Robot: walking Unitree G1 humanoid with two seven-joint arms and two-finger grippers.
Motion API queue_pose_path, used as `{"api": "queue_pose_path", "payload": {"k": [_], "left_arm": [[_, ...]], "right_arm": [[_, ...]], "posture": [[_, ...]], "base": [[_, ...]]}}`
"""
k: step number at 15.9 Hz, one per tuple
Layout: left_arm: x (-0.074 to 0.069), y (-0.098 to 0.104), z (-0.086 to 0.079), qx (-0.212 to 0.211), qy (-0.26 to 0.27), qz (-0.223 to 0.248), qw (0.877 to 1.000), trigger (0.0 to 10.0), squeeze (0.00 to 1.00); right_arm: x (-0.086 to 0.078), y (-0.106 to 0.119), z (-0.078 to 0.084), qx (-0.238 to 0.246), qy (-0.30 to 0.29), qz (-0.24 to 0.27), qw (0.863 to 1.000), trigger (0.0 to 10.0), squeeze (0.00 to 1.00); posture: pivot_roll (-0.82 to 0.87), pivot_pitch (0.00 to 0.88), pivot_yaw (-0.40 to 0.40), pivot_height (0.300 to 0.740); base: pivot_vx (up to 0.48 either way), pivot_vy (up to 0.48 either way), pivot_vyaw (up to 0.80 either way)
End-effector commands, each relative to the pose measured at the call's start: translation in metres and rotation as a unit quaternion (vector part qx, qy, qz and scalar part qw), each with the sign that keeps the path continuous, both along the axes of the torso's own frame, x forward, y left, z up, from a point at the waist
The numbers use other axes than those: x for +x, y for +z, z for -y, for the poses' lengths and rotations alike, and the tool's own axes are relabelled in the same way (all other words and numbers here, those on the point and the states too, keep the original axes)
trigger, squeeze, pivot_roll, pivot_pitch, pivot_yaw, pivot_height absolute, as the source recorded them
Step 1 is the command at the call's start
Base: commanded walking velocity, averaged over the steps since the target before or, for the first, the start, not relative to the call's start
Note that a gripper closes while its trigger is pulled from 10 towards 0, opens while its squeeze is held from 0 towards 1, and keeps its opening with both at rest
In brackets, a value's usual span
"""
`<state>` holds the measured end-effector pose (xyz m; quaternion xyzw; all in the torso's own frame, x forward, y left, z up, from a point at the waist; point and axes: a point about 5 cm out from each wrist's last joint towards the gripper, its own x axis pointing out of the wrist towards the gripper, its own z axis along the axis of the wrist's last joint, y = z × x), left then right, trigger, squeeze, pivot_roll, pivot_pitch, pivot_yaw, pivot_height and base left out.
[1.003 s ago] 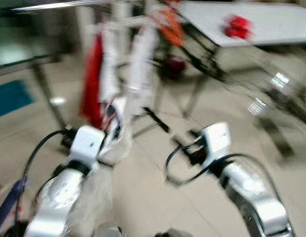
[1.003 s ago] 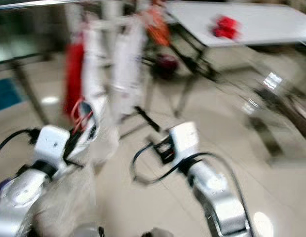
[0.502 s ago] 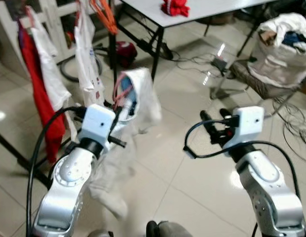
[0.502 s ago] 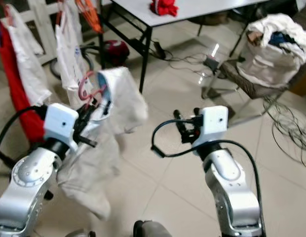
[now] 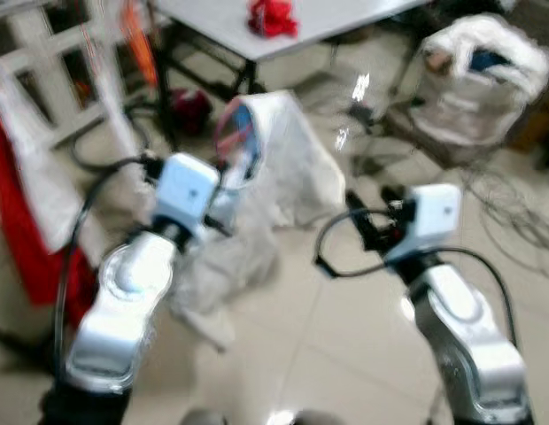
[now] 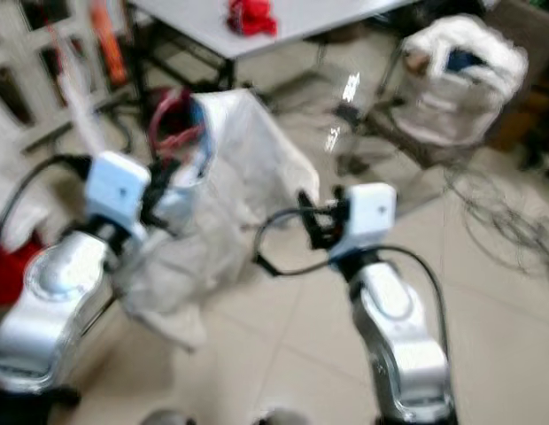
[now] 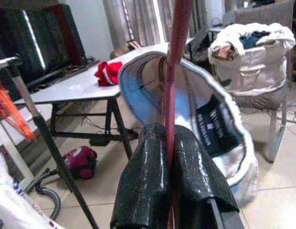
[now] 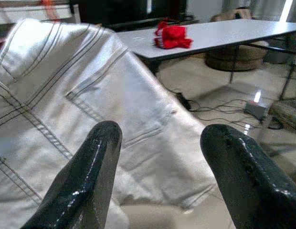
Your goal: Hang hanger
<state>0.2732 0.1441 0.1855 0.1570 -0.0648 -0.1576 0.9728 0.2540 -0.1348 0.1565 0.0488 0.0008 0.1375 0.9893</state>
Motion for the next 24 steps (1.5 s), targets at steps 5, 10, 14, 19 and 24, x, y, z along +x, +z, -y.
{"api": "queue_pose_path", "payload": {"k": [5, 10, 14, 19, 24], "left_arm": [[0.008, 0.016, 0.014, -0.011, -0.031, 0.03, 0.999, 10.0, 0.0], [0.011, 0.012, 0.007, -0.01, 0.005, 0.026, 1.0, 10.0, 0.0], [0.01, 0.013, 0.003, -0.023, 0.011, 0.033, 0.999, 10.0, 0.0], [0.012, 0.008, 0.001, -0.011, 0.021, 0.023, 0.999, 10.0, 0.0], [0.017, 0.008, -0.018, 0.011, 0.058, 0.025, 0.998, 10.0, 0.0]], "right_arm": [[0.0, 0.005, 0.017, -0.022, -0.042, 0.017, 0.999, 10.0, 0.0], [0.009, 0.004, 0.004, -0.125, 0.003, 0.028, 0.992, 10.0, 0.0], [0.013, 0.007, -0.003, -0.111, 0.018, 0.031, 0.993, 10.0, 0.0], [0.011, 0.004, -0.012, -0.076, 0.051, 0.015, 0.996, 10.0, 0.0], [0.012, 0.01, -0.023, -0.049, 0.111, 0.022, 0.992, 10.0, 0.0]], "posture": [[-0.01, 0.016, -0.015, 0.74], [0.0, 0.008, -0.046, 0.74], [0.0, 0.0, -0.055, 0.74], [0.0, 0.0, -0.045, 0.74], [0.01, 0.0, -0.056, 0.74]], "base": [[0.293, 0.0, -0.61], [0.292, 0.0, 0.0], [0.332, 0.0, 0.0], [0.379, 0.0, 0.0], [0.382, 0.0, 0.0]]}}
